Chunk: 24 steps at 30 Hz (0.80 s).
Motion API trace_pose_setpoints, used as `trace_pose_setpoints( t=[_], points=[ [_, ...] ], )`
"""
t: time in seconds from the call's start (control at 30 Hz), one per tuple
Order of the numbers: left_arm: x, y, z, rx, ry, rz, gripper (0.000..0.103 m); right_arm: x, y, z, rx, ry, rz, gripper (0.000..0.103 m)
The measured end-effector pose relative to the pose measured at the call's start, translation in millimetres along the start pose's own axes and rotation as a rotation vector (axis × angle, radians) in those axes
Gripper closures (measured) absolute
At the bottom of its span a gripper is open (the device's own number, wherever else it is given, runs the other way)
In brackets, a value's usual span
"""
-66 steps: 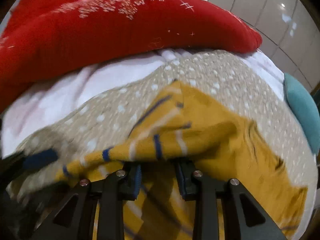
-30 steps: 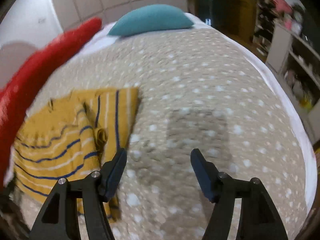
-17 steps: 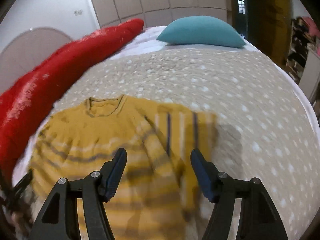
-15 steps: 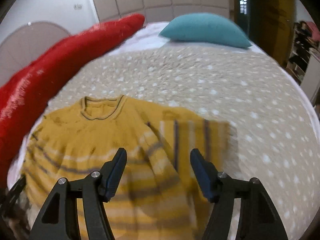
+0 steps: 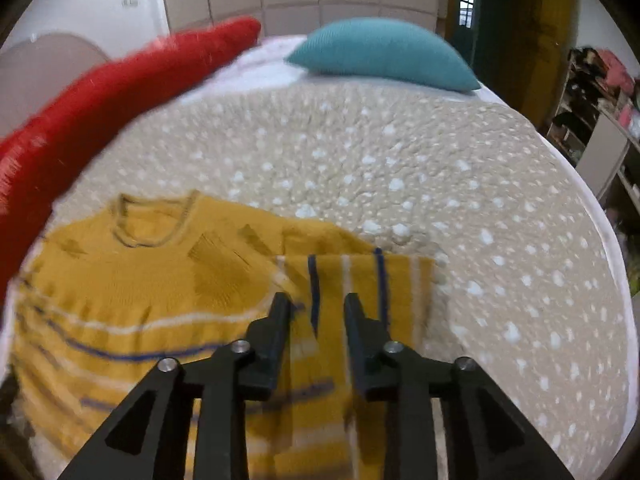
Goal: Fold small clothes
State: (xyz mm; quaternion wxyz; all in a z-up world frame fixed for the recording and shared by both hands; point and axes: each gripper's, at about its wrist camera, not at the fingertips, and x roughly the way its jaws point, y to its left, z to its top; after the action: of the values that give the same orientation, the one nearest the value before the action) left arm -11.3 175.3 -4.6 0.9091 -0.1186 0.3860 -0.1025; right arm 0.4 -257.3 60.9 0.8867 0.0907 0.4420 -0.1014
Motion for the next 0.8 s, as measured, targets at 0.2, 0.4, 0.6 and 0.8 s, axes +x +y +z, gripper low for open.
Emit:
trace_pose_setpoints(
  t=[0.2,0.4,0.6,0.8],
  points=[
    [-0.5,1.2,-0.4,-0.001,-0.006,-0.003,0.025,-64.9,-57.0,-54.7,0.074,0.006,0.119,0.051],
    [-1.5,1.9,-3.0,-0.002,-0.021,-0.007,0.025,-91.6,-123.2,-129.5,0.247,0.059,0.268,0.050],
    [-2.5,-0.1,-4.8,0.004,-0.027,0.004,0.025,-81.3,-130.0,-155.4,0.375,0.018,0.502,0.049],
    [-2.3,-0.2,-5.5,0.007,-0.025,0.010,0.025,-55.0,-71.3,-147.1,0.258,0.047,0.504,0.065]
  ],
)
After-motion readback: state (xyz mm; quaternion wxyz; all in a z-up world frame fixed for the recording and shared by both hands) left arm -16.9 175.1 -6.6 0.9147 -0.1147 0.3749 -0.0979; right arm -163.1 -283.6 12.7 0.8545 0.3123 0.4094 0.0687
